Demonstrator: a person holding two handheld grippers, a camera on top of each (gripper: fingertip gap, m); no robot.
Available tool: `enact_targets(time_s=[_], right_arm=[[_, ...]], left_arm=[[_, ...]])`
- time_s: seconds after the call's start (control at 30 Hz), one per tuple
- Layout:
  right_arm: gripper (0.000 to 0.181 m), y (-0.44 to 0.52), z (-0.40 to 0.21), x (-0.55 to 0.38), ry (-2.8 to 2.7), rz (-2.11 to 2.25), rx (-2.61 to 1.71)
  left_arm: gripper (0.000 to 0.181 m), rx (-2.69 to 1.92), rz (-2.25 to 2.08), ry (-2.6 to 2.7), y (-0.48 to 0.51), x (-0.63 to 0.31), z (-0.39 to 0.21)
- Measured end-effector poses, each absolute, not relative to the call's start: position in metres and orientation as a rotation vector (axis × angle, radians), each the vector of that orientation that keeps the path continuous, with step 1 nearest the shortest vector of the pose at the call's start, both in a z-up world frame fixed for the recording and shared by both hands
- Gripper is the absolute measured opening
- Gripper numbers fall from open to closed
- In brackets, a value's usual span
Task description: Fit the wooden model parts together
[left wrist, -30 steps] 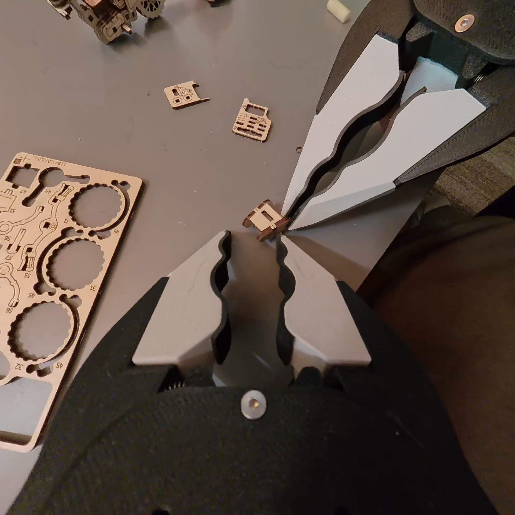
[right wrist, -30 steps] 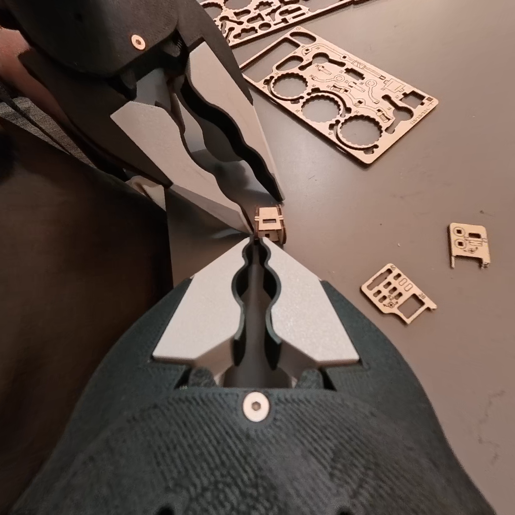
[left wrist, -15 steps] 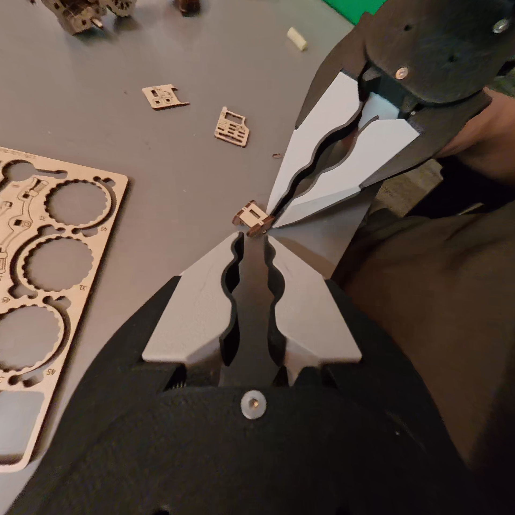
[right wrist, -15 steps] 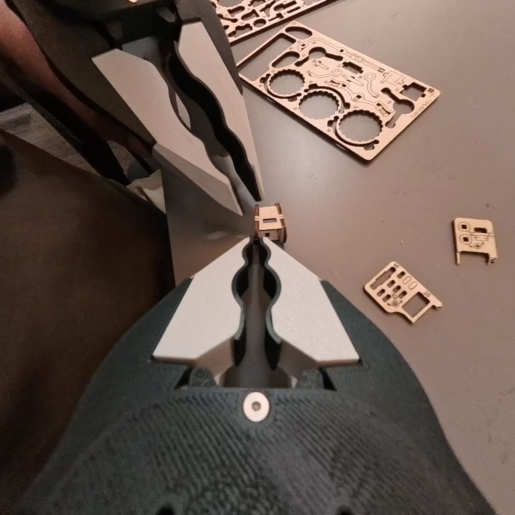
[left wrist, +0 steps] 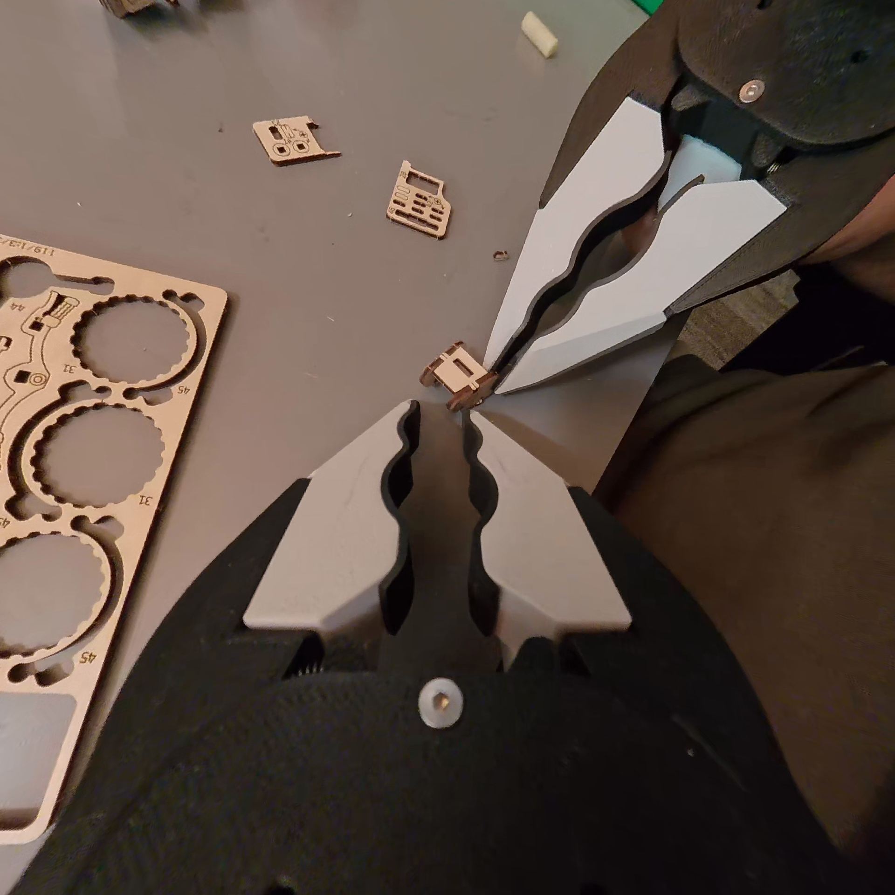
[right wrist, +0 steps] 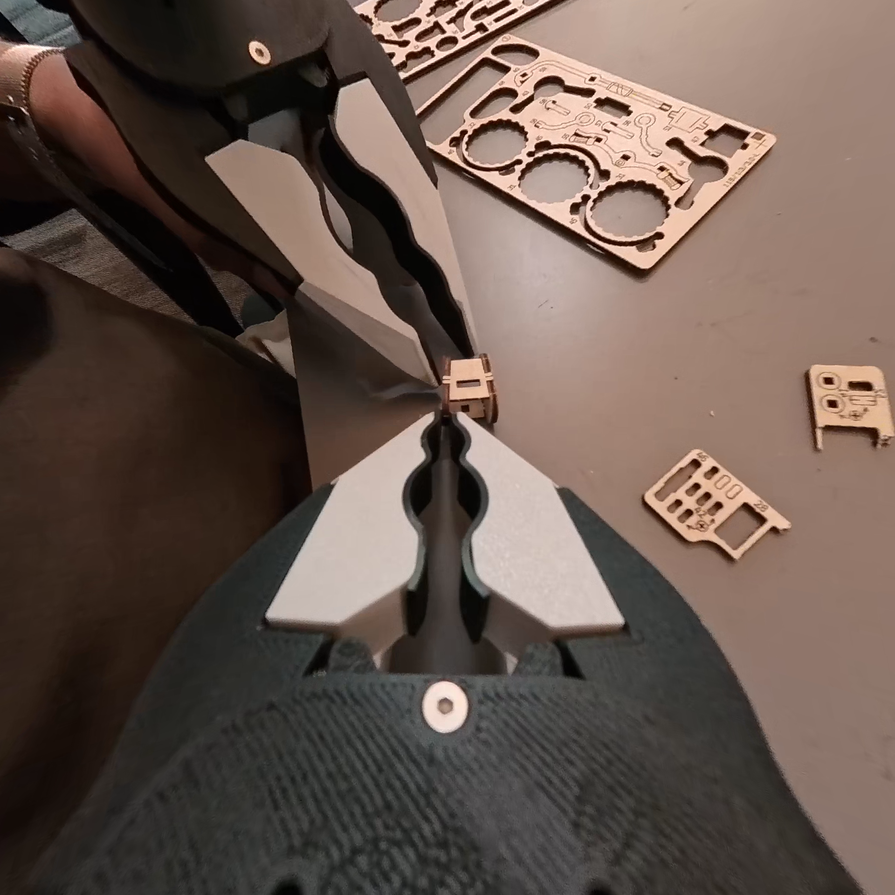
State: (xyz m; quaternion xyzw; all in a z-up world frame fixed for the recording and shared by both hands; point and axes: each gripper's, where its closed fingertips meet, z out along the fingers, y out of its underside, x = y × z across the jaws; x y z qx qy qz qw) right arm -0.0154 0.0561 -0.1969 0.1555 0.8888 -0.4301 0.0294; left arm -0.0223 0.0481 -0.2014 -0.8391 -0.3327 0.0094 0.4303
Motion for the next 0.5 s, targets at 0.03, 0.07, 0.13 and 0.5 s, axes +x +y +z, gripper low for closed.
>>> enact_targets(time_s=[0.03, 0.07, 0.13, 0.5], right_arm=[[0.001, 0.0560, -0.1968, -0.0154, 2.736, -1.327, 0.483], [0.001, 0.0559, -0.1967, -0.0153, 2.732, -1.327, 0.485], [0.001, 0.0555, -0.1967, -0.0150, 2.727, -1.326, 0.488], [0.001, 0.0532, -0.1968, -0.0144, 2.731, -1.323, 0.487]], left_arm=[[0.016, -2.095, 0.027, -0.828, 0.0481, -0.0222, -0.2015], [0.016, -2.097, 0.031, -0.825, 0.0482, -0.0221, -0.2017], [0.016, -2.103, 0.044, -0.820, 0.0482, -0.0221, -0.2018], [0.014, -2.105, 0.048, -0.809, 0.0472, -0.0206, -0.2021]])
